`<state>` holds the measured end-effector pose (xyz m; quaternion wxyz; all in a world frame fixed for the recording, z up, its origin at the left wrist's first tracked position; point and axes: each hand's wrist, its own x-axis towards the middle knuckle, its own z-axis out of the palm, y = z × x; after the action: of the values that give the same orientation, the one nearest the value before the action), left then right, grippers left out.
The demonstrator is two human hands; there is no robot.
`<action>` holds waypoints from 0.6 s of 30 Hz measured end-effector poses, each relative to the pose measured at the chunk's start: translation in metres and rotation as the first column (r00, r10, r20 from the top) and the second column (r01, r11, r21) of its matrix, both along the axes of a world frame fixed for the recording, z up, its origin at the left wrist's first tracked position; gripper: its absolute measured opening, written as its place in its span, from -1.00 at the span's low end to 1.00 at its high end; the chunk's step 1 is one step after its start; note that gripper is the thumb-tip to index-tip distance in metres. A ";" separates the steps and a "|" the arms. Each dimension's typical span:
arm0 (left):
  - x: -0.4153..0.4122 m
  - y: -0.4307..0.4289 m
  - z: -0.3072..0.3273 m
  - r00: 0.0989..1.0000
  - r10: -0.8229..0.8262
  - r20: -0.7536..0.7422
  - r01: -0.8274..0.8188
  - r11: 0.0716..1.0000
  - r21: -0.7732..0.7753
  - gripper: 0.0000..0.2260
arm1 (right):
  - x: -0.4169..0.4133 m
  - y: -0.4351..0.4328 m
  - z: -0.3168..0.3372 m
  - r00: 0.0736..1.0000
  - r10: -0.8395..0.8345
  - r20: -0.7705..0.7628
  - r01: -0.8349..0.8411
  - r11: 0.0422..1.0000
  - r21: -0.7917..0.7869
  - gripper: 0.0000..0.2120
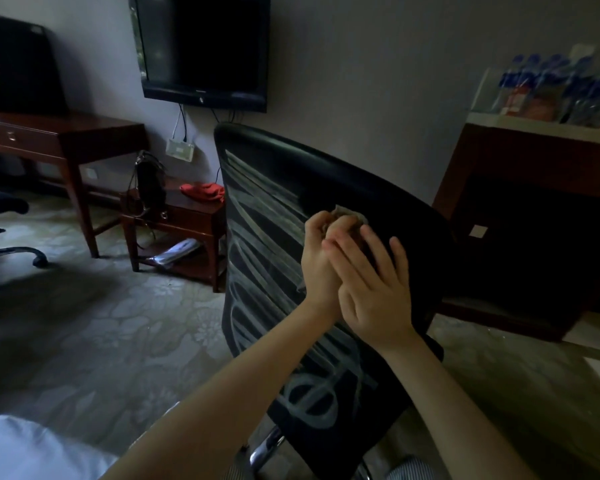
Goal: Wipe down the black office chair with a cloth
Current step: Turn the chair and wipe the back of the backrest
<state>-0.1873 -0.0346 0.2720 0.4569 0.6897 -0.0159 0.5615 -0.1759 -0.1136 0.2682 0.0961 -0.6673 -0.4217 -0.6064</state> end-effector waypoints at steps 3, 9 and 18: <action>0.012 0.012 -0.001 0.991 0.128 0.034 -0.127 0.992 -0.016 -0.85 | 0.010 -0.005 -0.005 0.997 -0.061 0.045 0.063 0.997 -0.047 -0.59; 0.039 0.052 -0.002 0.971 0.226 0.074 -0.218 0.970 -0.108 -0.85 | 0.013 -0.008 -0.006 0.985 -0.160 0.071 0.165 0.983 -0.079 -0.60; 0.036 0.053 -0.033 0.971 0.184 -0.155 -0.230 0.899 -0.373 -0.84 | 0.016 -0.017 -0.009 0.952 -0.289 0.104 0.297 0.953 -0.065 -0.57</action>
<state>-0.1516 0.0180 0.2393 0.5223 0.6146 0.1955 0.5579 -0.1600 -0.1308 0.2591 -0.0416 -0.6968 -0.3460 -0.6269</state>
